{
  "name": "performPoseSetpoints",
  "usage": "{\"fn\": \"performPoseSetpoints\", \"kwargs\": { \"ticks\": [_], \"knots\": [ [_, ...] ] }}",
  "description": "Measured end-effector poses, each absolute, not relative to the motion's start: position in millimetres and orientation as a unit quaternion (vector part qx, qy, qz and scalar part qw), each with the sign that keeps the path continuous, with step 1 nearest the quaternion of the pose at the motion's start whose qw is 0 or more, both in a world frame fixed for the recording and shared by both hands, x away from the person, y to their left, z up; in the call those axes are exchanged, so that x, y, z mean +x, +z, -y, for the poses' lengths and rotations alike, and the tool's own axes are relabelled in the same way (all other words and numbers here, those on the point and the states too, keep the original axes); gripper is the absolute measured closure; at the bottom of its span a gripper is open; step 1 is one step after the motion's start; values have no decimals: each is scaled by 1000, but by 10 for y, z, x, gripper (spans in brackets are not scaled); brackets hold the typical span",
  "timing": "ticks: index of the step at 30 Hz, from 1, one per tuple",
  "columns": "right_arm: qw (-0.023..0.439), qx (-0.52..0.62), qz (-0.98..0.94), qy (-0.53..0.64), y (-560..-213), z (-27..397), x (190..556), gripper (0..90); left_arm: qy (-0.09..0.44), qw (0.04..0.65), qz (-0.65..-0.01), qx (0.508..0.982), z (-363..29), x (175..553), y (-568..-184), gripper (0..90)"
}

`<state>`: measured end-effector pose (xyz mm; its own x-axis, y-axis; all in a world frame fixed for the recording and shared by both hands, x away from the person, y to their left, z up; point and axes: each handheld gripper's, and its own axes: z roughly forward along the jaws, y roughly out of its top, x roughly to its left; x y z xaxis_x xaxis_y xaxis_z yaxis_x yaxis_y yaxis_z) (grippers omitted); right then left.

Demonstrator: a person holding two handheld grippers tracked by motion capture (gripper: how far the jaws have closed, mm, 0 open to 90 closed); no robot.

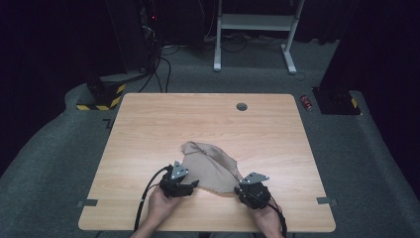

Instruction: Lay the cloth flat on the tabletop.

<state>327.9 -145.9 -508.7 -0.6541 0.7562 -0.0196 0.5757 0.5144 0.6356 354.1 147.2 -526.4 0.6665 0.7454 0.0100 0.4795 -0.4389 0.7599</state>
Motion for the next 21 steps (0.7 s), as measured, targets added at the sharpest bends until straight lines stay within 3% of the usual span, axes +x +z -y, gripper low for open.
{"fn": "performPoseSetpoints", "kwargs": {
  "ticks": [7,10,13,21],
  "knots": [
    [151,390,-856,303,-5018,1647,3133,792,175,380,-369,830,-1472,3541,-5264,379],
    [166,398,-844,319,-4951,1661,3155,698,175,380,-369,830,-1472,3541,-5264,379],
    [170,402,-838,328,-4931,1605,3243,693,175,380,-368,830,-1473,3542,-5263,379],
    [130,364,-873,299,-5068,1391,3281,721,175,380,-369,830,-1473,3540,-5264,379]
  ]
}}
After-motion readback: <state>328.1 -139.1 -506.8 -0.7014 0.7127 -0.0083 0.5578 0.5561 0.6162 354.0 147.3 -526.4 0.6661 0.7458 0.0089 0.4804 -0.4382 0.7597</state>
